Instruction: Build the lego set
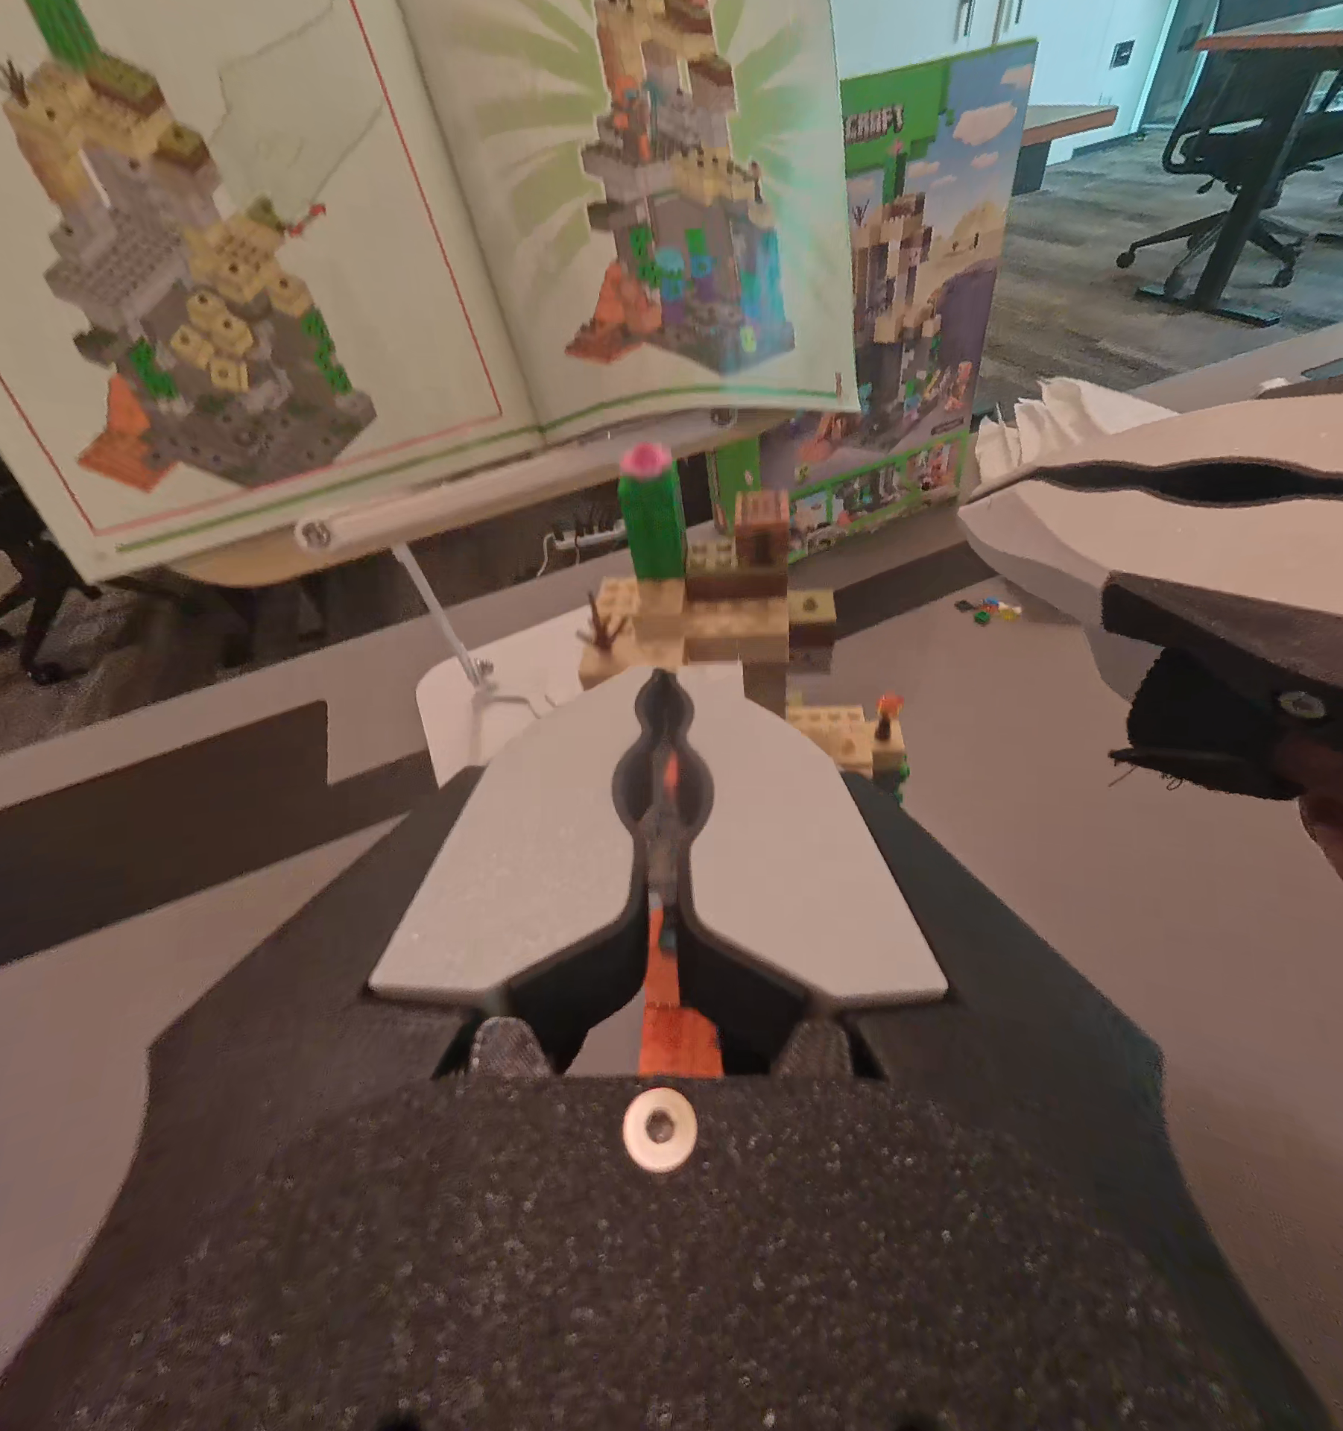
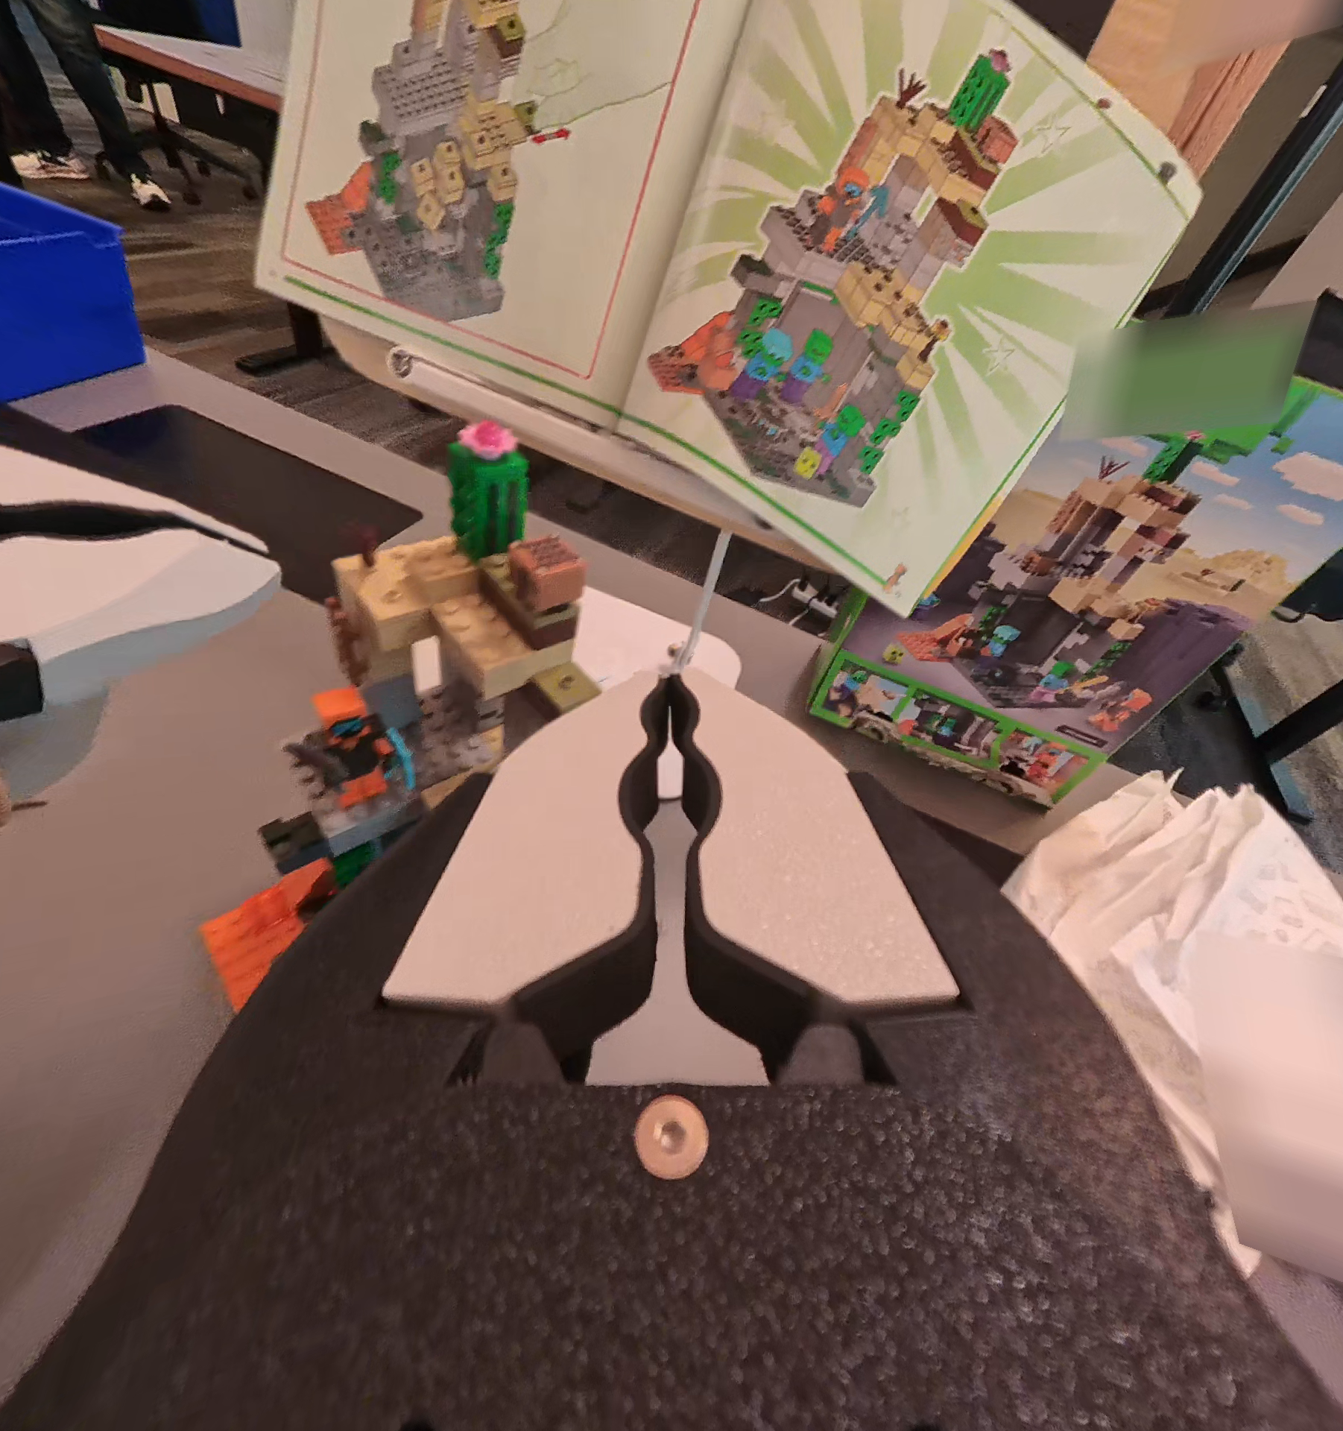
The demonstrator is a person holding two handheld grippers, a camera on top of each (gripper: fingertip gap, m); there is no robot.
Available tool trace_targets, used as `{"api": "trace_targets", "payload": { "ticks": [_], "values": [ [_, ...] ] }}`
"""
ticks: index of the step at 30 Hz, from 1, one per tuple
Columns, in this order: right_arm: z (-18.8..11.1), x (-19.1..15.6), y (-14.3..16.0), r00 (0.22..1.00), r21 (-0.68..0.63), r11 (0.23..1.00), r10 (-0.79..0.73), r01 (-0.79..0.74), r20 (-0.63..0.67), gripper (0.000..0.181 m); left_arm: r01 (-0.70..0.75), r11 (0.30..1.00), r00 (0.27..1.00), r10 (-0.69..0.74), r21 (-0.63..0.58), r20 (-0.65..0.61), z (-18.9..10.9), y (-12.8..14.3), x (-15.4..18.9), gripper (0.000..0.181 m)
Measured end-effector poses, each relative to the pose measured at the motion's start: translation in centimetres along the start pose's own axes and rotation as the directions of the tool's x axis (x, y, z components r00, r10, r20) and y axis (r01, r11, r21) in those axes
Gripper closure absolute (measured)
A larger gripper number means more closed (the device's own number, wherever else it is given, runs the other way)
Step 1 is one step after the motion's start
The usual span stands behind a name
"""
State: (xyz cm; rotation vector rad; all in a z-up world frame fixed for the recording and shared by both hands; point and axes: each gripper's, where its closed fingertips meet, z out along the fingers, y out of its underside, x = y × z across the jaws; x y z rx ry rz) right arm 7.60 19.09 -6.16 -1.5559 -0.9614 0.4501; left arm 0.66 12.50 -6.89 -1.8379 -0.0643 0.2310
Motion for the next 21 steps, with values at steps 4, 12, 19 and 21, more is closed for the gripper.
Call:
{"api": "trace_targets", "payload": {
  "ticks": [4, 12, 19, 21],
  "values": [
    [-1.8, -2.3, 1.3, 1.0, -0.002, 1.0, -0.01, 0.01, 0.001, 0.181, 0.016, 0.999, 1.0, -0.016, -0.036, 0.014, -1.6, 3.3, 0.2, 0.181],
    [-5.7, -6.0, 4.0, 0.999, -0.008, 0.999, 0.032, -0.032, 0.035, 0.181, 0.018, 0.997, 1.0, -0.017, -0.068, 0.021, -4.6, 7.4, 2.1, 0.181],
    [-7.8, -8.8, 8.3, 0.996, -0.064, 0.997, 0.05, -0.046, 0.074, 0.181, 0.102, 0.985, 0.995, -0.103, -0.142, 0.003, -6.3, 11.9, 3.5, 0.181],
    [-8.0, -9.1, 9.6, 0.995, -0.09, 0.995, 0.054, -0.047, 0.083, 0.181, 0.104, 0.982, 0.995, -0.104, -0.16, 0.007, -6.5, 12.8, 3.5, 0.181]
  ]
}}
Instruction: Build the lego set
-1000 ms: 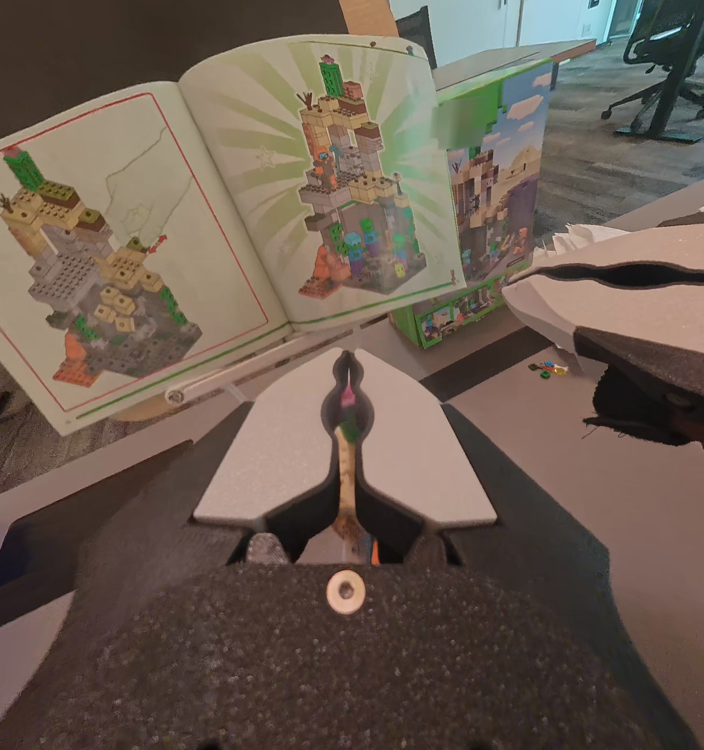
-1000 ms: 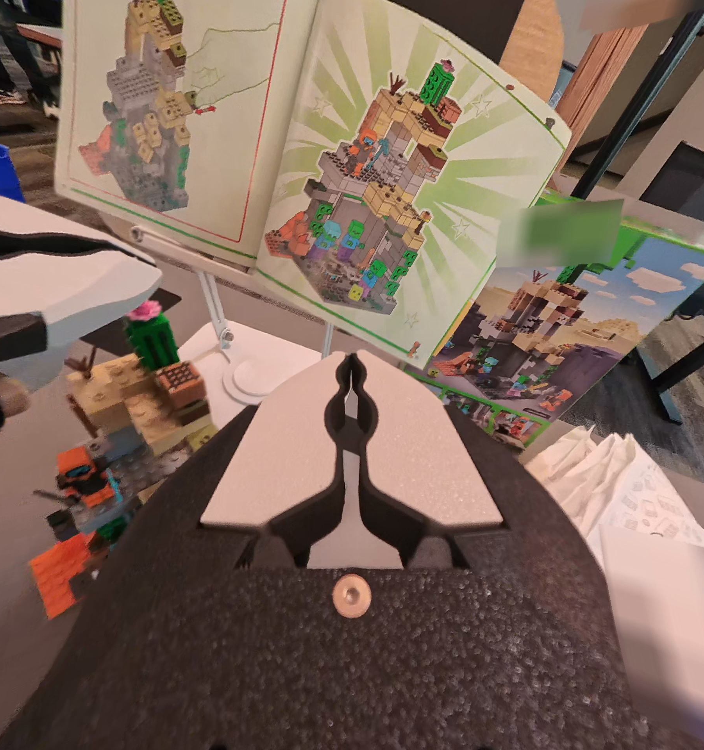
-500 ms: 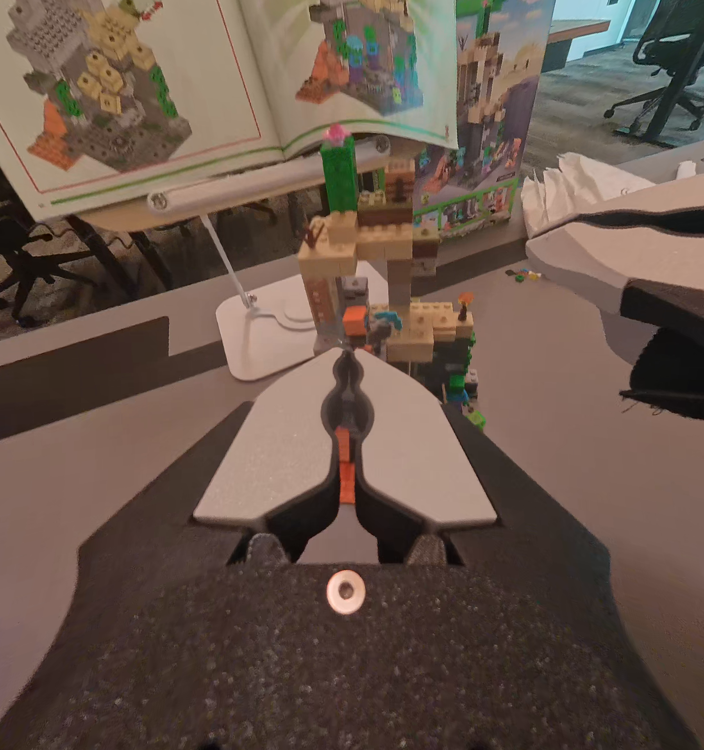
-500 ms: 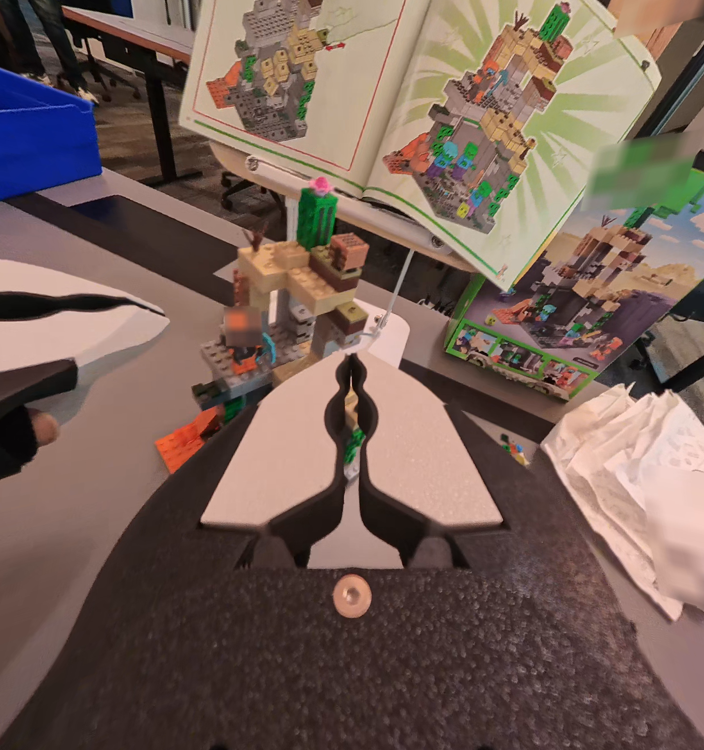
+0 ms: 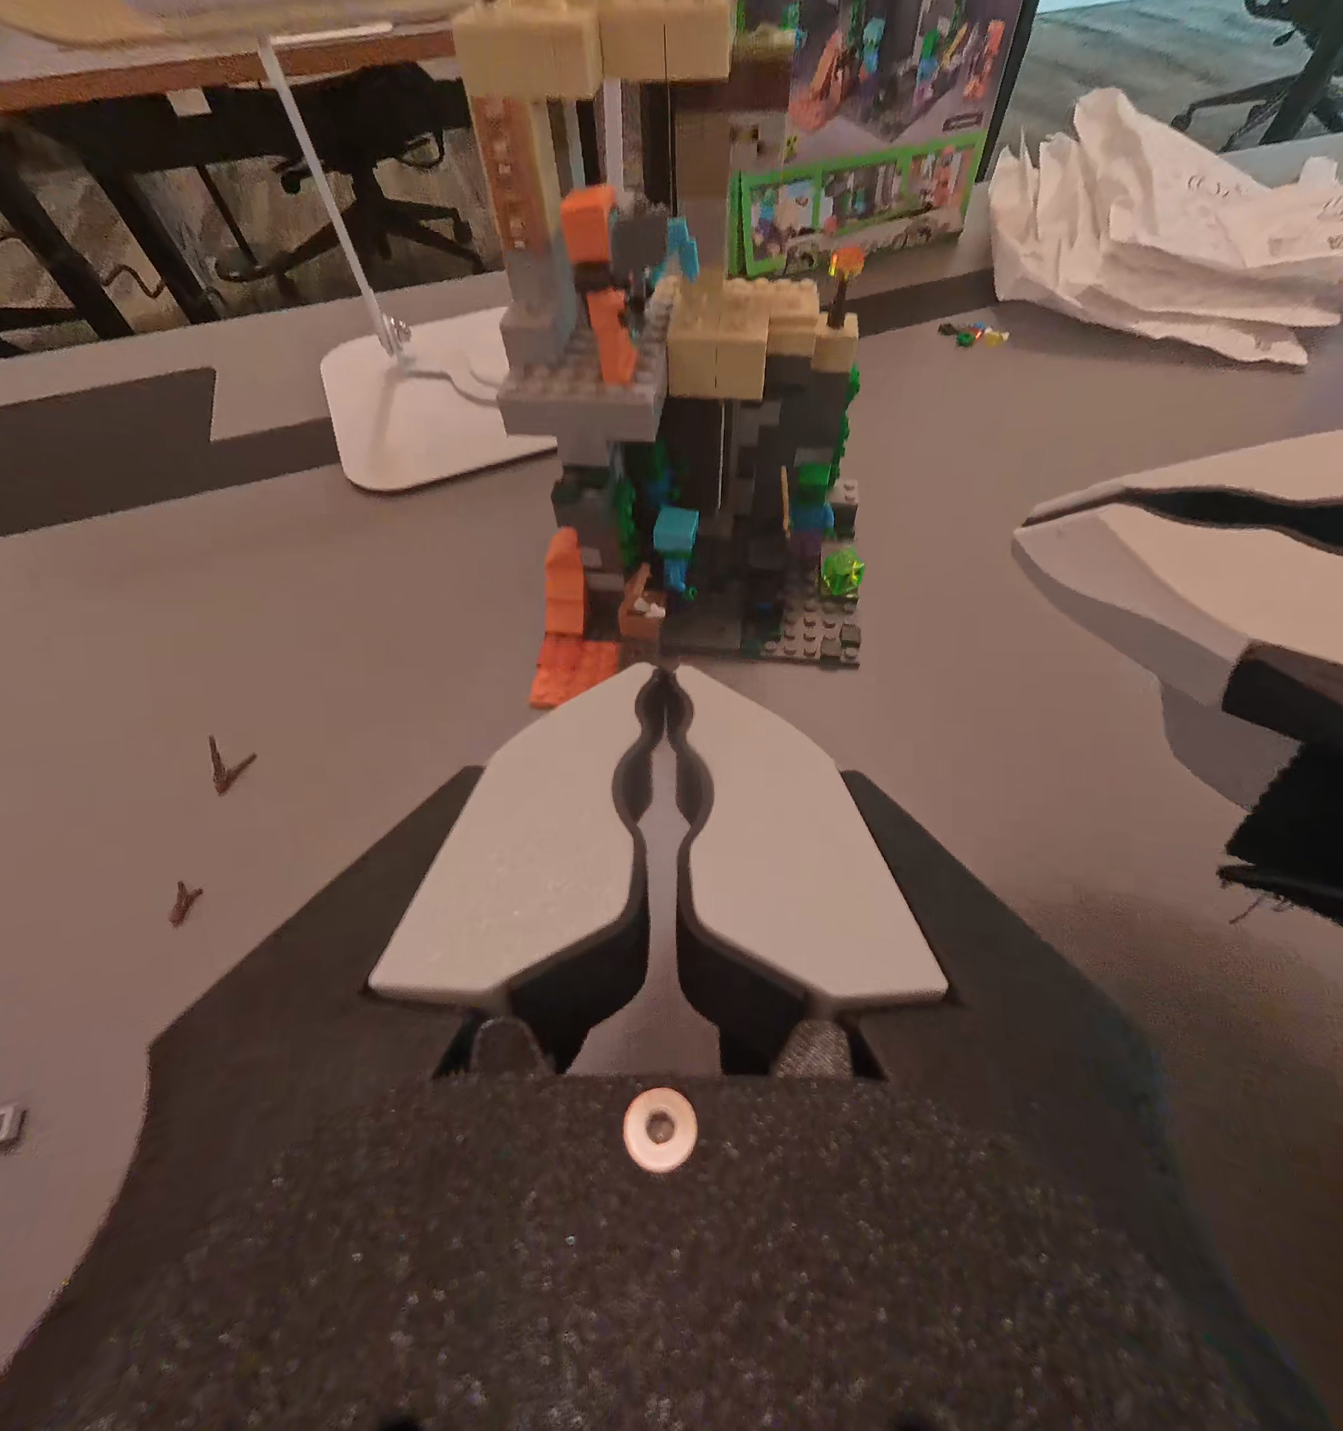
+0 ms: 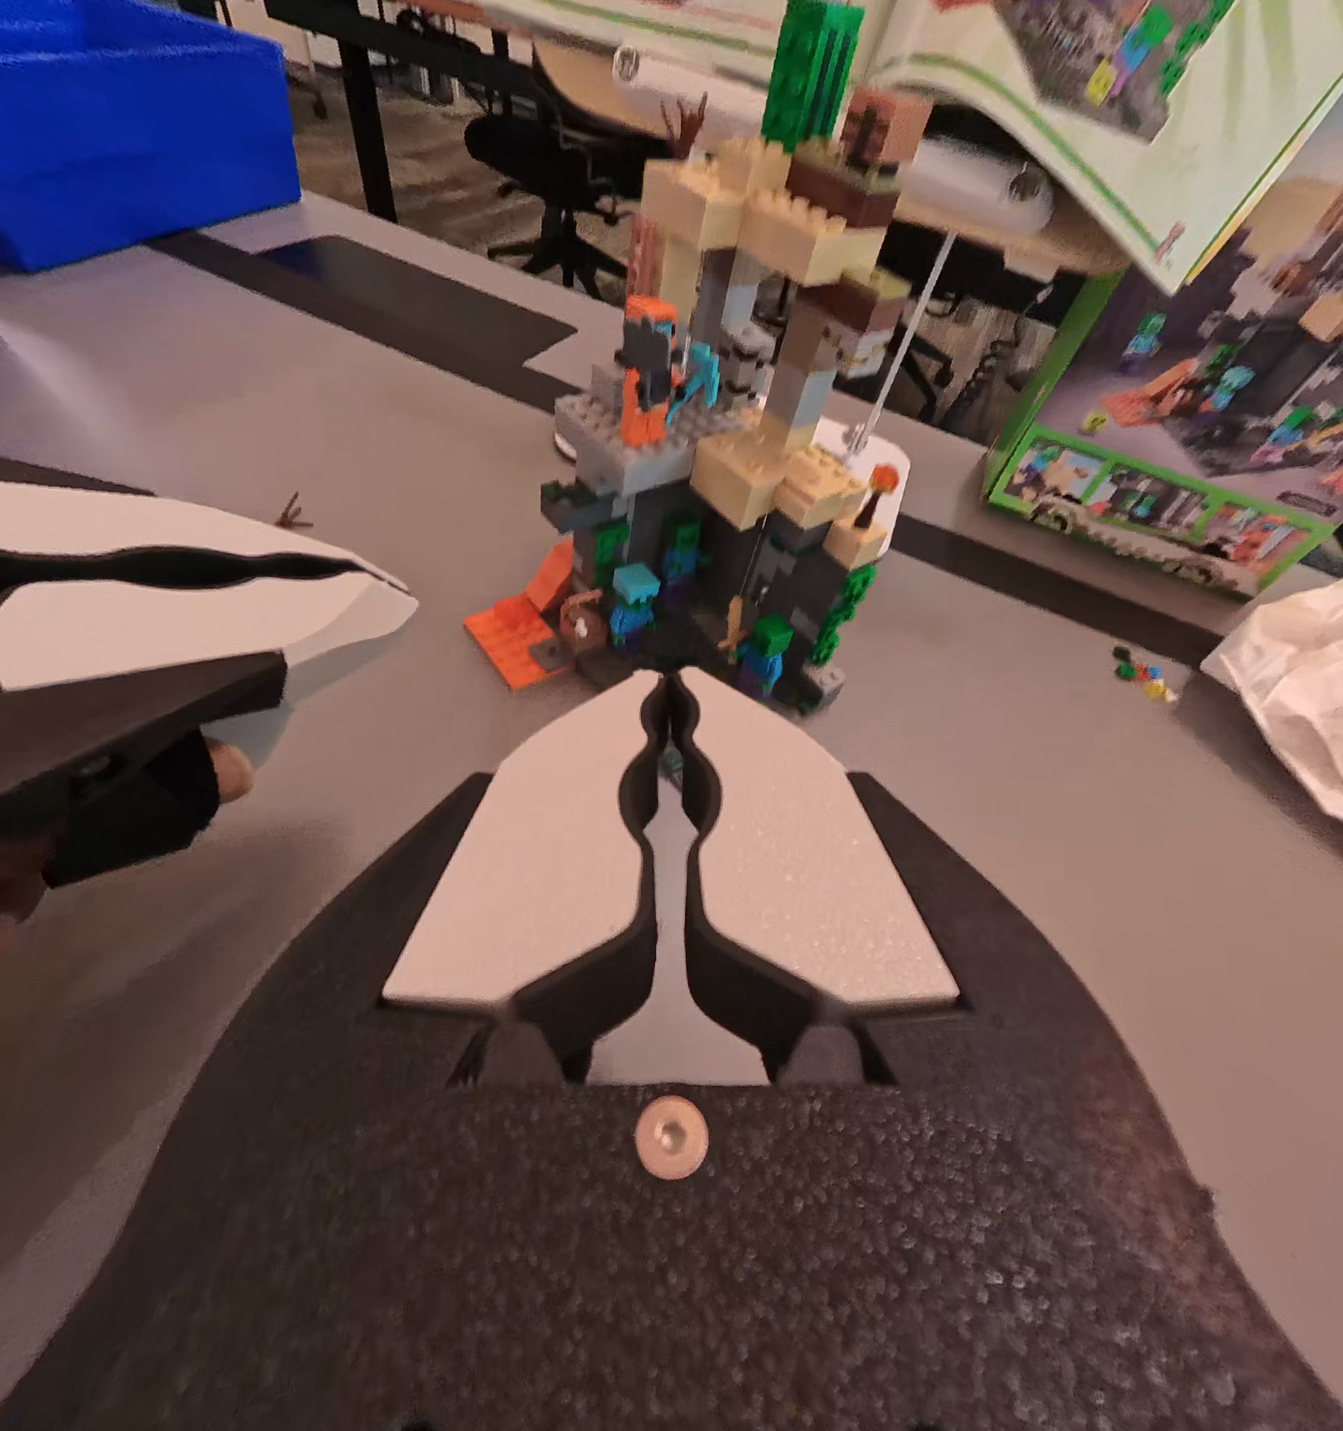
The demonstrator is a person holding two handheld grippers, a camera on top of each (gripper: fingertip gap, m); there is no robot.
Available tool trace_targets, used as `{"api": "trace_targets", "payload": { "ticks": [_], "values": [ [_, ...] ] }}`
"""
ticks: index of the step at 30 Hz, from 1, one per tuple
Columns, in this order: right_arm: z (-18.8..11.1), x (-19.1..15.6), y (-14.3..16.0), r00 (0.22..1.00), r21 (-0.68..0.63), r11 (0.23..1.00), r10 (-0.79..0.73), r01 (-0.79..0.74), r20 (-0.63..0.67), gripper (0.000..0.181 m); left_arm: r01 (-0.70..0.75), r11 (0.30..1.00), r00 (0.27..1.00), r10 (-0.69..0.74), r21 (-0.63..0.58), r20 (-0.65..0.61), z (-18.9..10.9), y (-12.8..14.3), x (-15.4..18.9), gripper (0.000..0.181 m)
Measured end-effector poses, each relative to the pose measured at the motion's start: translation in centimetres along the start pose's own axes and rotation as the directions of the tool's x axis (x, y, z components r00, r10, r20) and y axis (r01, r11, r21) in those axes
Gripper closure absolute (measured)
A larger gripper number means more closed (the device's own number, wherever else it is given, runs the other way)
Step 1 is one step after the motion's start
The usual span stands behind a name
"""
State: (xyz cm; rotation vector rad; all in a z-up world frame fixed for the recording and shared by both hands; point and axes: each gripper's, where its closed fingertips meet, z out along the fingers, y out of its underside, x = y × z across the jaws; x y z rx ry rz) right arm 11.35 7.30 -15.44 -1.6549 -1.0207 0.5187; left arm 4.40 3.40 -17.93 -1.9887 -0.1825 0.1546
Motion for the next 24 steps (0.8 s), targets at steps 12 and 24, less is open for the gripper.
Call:
{"api": "trace_targets", "payload": {
  "ticks": [12, 24],
  "values": [
    [-0.2, -0.4, 6.0, 0.999, -0.139, 0.99, -0.034, 0.038, 0.031, 0.181, -0.084, 0.993, 0.996, 0.085, -0.083, 0.017, 0.8, 3.1, 0.9, 0.181],
    [-0.3, 0.1, 5.8, 0.999, -0.126, 0.992, -0.017, 0.02, 0.029, 0.181, -0.128, 0.985, 0.99, 0.134, -0.119, 0.045, 1.6, 4.0, 0.8, 0.181]
  ]
}}
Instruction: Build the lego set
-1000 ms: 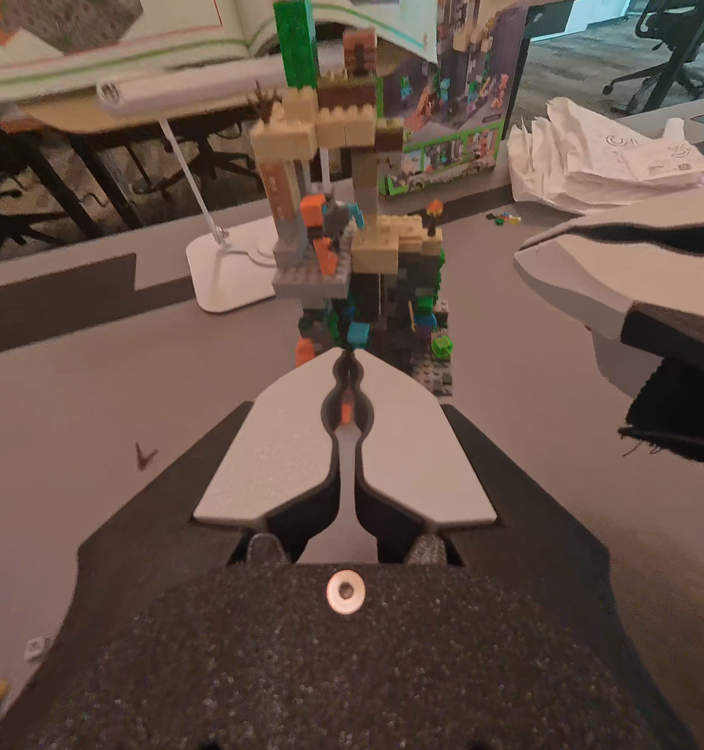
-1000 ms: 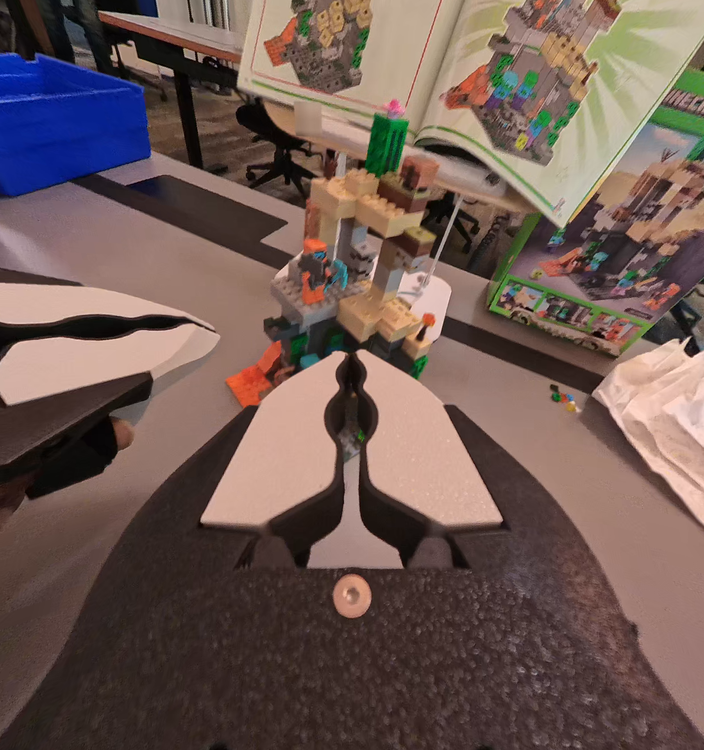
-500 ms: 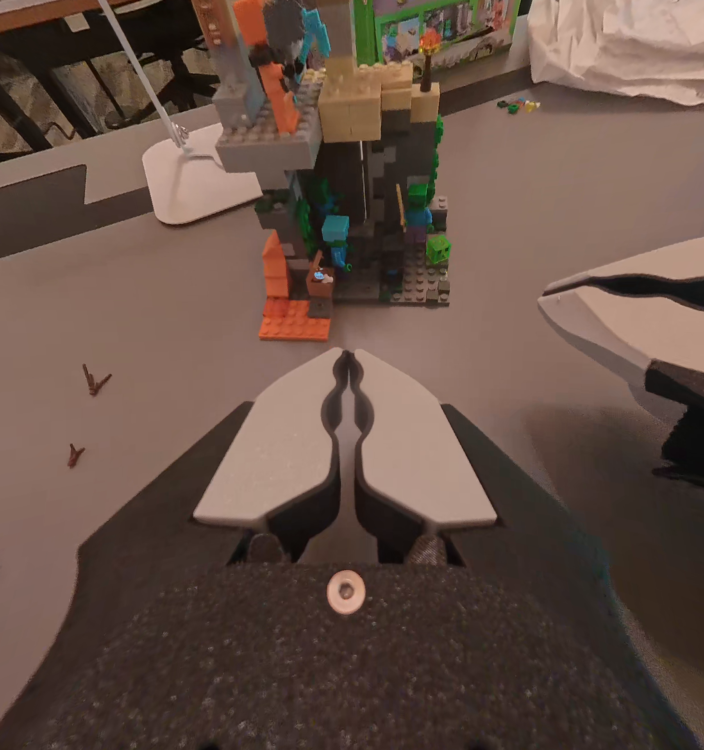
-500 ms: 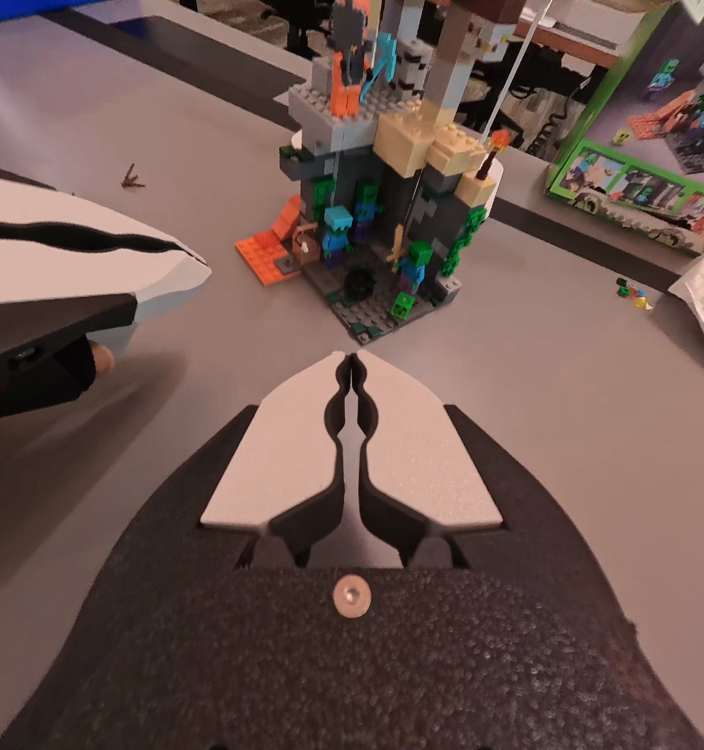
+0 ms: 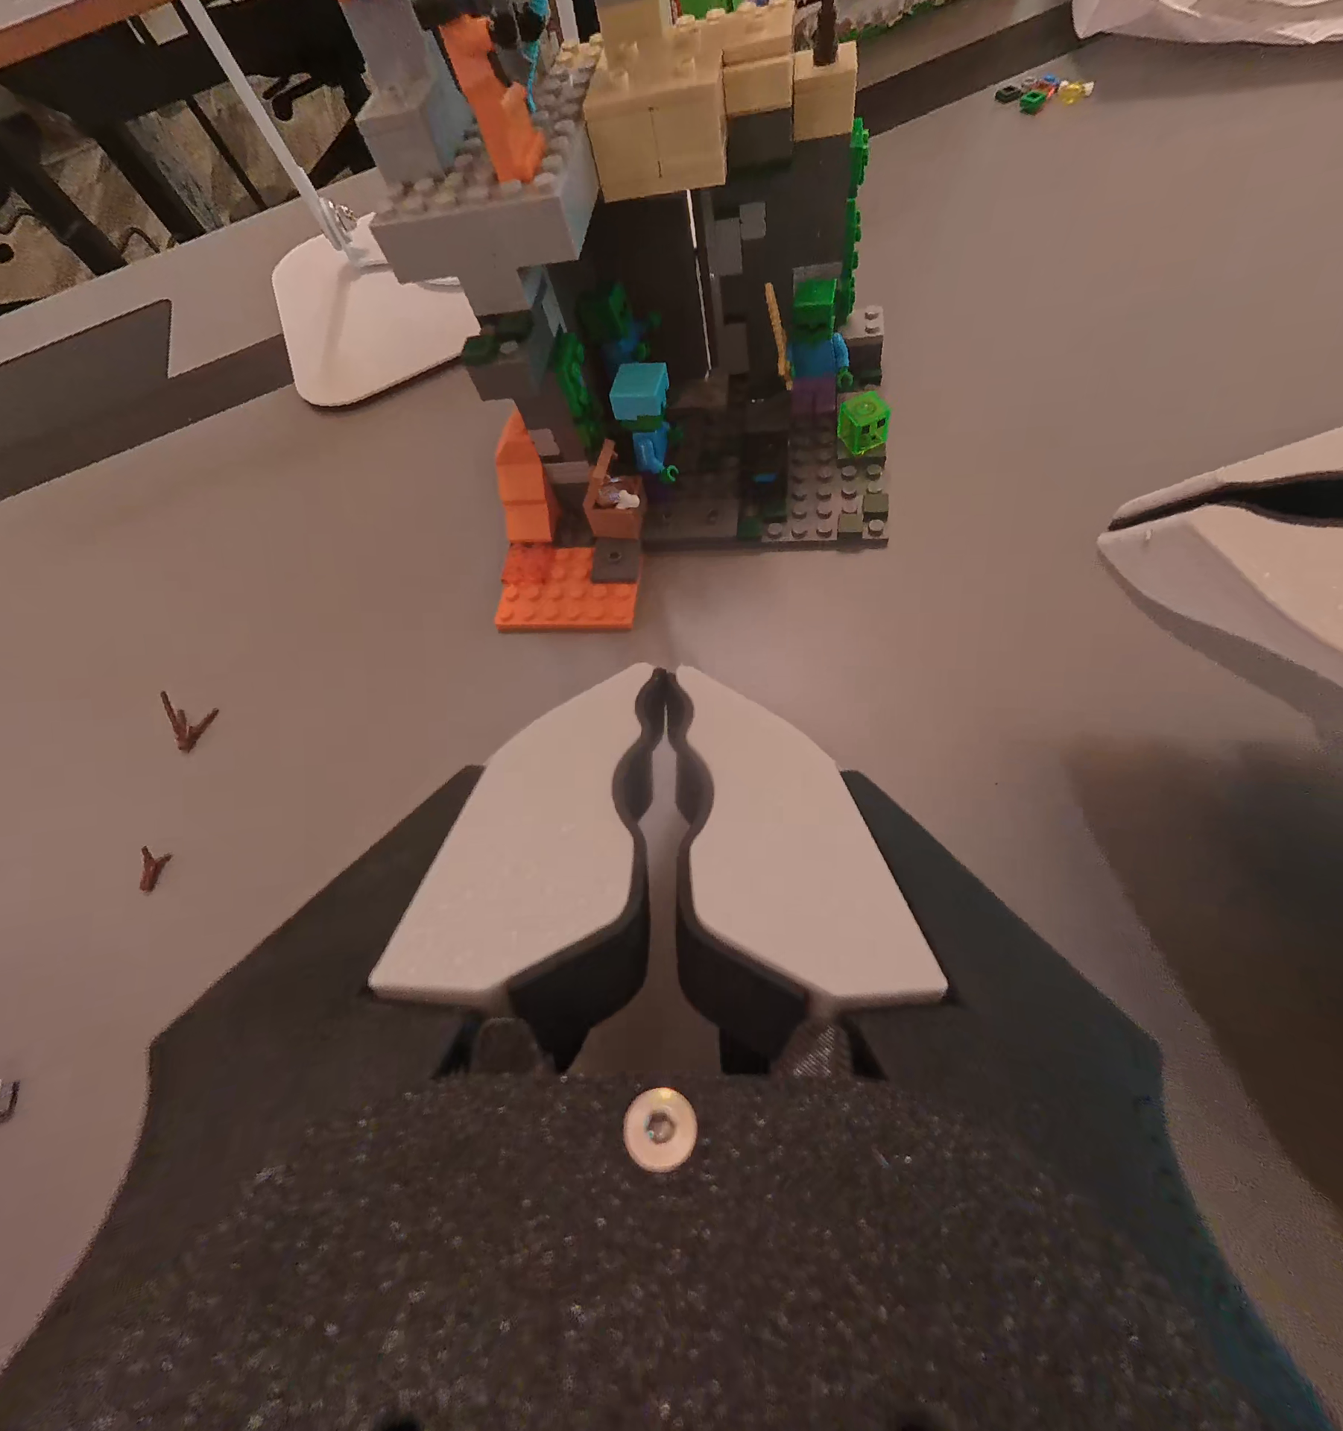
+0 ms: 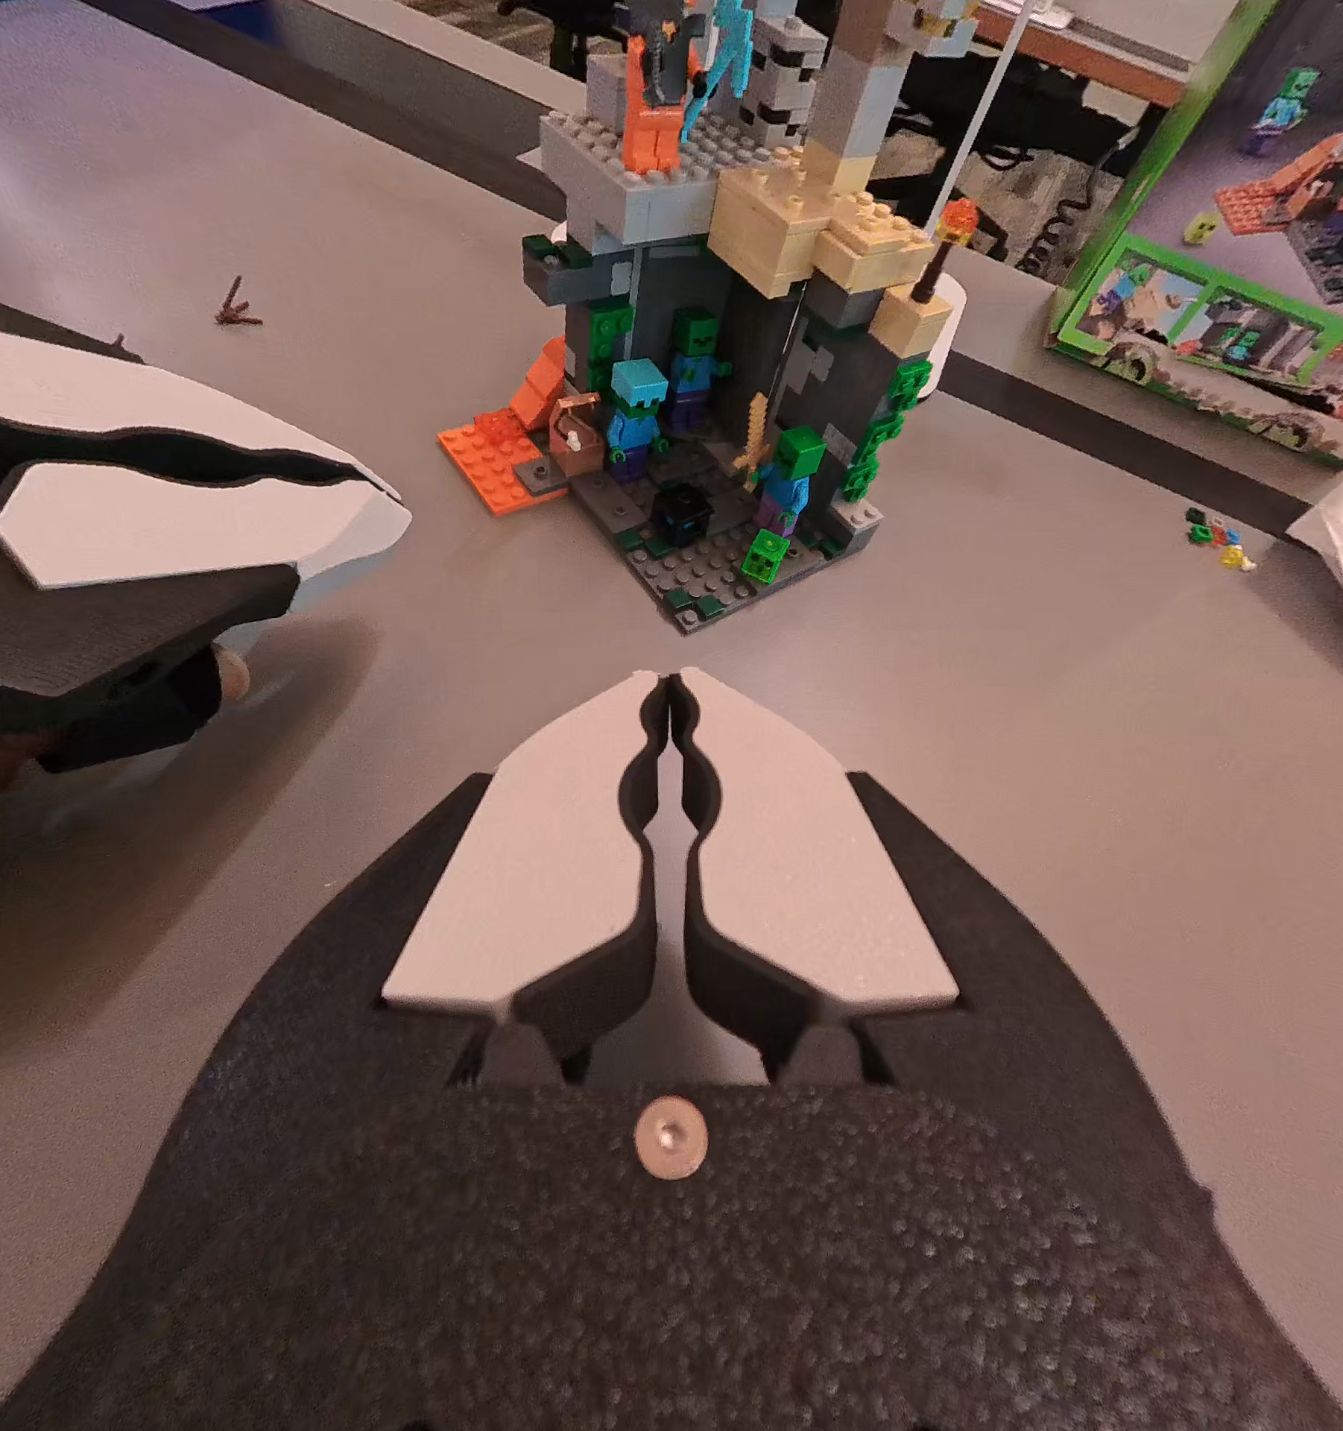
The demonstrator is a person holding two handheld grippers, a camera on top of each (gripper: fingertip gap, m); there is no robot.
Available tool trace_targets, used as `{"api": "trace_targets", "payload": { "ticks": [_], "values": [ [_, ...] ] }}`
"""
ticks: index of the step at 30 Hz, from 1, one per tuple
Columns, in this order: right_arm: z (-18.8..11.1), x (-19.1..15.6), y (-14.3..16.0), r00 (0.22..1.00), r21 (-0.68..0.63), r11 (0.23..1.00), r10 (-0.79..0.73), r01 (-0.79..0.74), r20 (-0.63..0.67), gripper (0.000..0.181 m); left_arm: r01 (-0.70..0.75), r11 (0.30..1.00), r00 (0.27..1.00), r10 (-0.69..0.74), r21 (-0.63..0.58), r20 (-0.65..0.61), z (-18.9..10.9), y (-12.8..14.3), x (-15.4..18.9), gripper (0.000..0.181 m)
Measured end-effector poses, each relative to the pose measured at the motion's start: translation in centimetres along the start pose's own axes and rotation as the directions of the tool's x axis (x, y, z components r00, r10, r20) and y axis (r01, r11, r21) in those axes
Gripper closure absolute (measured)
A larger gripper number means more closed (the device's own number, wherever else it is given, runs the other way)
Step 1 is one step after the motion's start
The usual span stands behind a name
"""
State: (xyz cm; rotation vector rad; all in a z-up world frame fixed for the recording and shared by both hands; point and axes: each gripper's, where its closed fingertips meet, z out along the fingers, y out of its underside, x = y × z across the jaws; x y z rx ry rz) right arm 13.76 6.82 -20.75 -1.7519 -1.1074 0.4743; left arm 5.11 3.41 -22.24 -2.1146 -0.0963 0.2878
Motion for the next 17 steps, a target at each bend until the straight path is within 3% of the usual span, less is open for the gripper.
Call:
{"api": "trace_targets", "payload": {
  "ticks": [9, 17],
  "values": [
    [0.1, -0.2, -0.2, 1.0, 0.003, 1.0, -0.011, 0.011, 0.005, 0.181, 0.002, 1.0, 1.0, -0.002, 0.015, 0.009, -0.1, -0.2, -0.1, 0.181],
    [-0.4, -0.6, -1.7, 1.0, 0.08, 0.997, -0.023, 0.022, 0.008, 0.181, 0.004, 0.998, 0.999, -0.006, 0.058, 0.031, -0.4, -0.9, -0.4, 0.181]
  ]
}}
